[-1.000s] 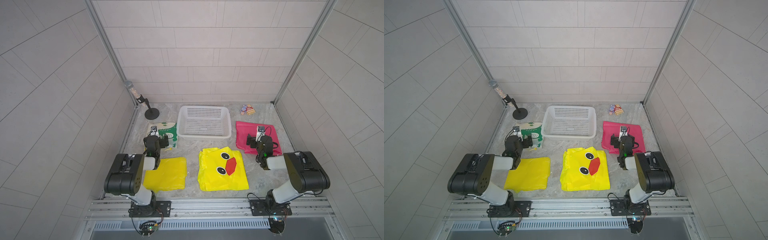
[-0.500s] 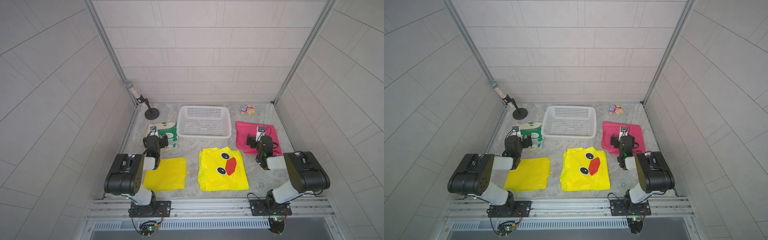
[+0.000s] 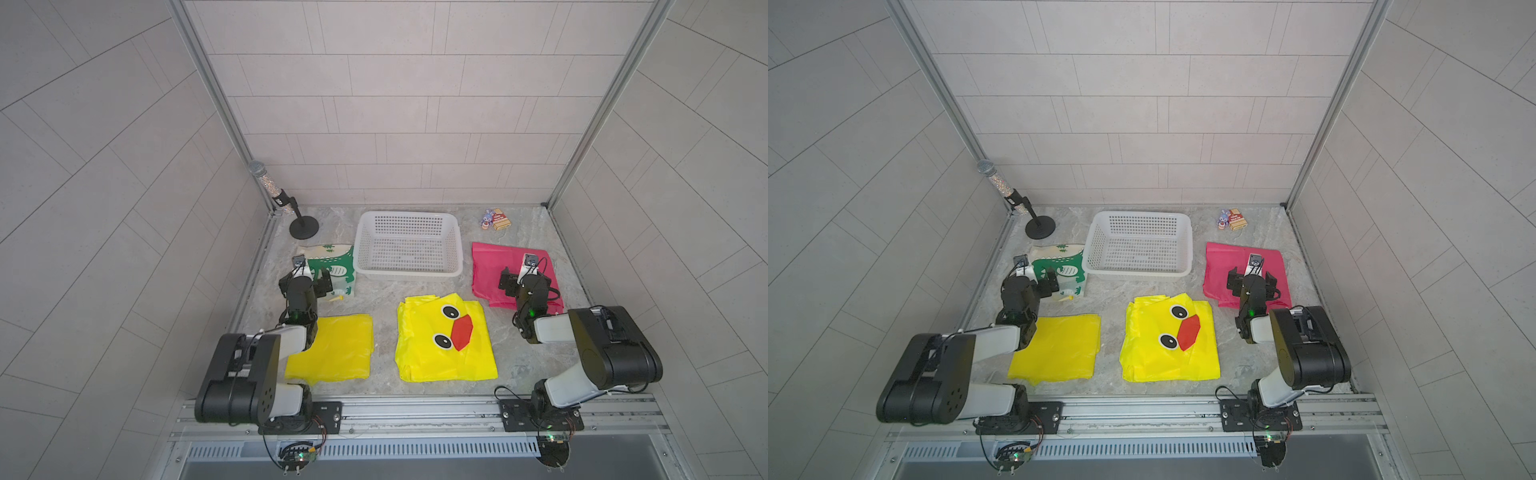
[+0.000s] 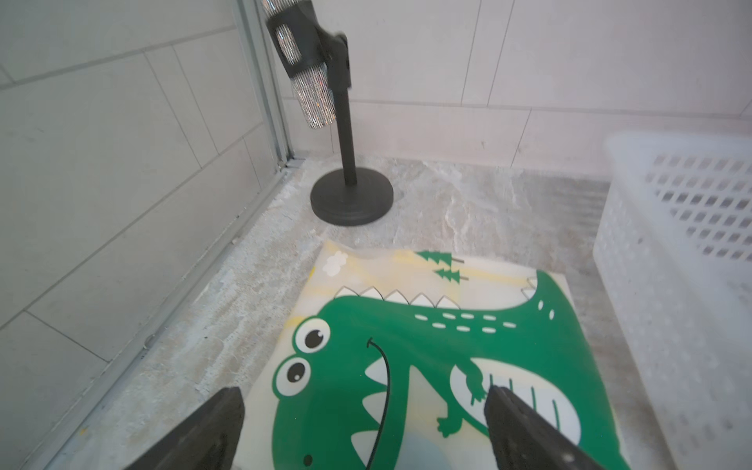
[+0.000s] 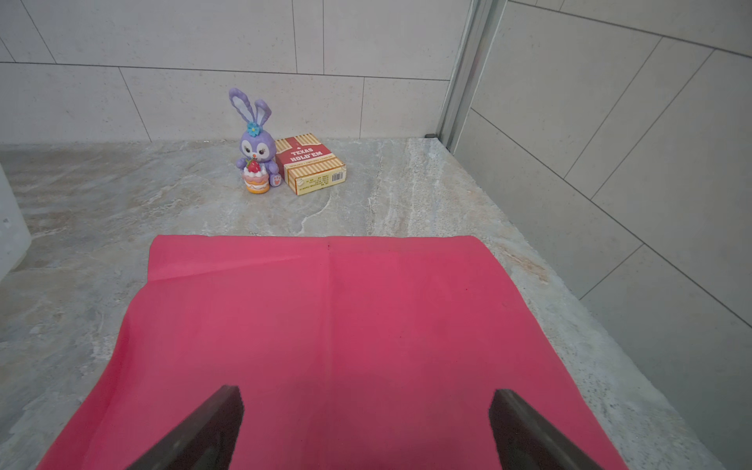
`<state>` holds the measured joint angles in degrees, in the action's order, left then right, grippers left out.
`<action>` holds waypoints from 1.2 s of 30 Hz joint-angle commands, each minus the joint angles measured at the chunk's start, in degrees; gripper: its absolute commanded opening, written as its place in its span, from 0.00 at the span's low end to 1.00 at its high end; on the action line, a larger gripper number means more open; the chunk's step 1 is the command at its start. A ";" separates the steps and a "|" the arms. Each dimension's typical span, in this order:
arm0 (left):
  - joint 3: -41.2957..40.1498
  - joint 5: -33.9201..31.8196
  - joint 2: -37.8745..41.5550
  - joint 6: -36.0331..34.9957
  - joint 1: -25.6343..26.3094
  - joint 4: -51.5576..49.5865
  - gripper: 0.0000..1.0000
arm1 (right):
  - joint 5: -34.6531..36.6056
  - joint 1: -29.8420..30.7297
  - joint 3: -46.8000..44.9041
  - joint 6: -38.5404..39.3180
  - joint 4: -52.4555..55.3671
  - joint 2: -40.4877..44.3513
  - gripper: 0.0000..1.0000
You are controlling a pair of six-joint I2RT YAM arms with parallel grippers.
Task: Put the folded raincoat in the basket
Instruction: Pick up the raincoat from the center of the board.
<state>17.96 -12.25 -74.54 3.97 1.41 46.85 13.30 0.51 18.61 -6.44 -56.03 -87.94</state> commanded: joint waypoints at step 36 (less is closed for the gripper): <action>29.48 25.46 0.23 33.94 18.76 -74.37 0.95 | -21.29 9.69 26.86 -21.10 89.64 27.54 0.93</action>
<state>46.57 7.33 -73.17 37.10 19.64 -21.98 -4.82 9.37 44.21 -27.22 26.72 -59.53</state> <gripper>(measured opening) 0.956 0.932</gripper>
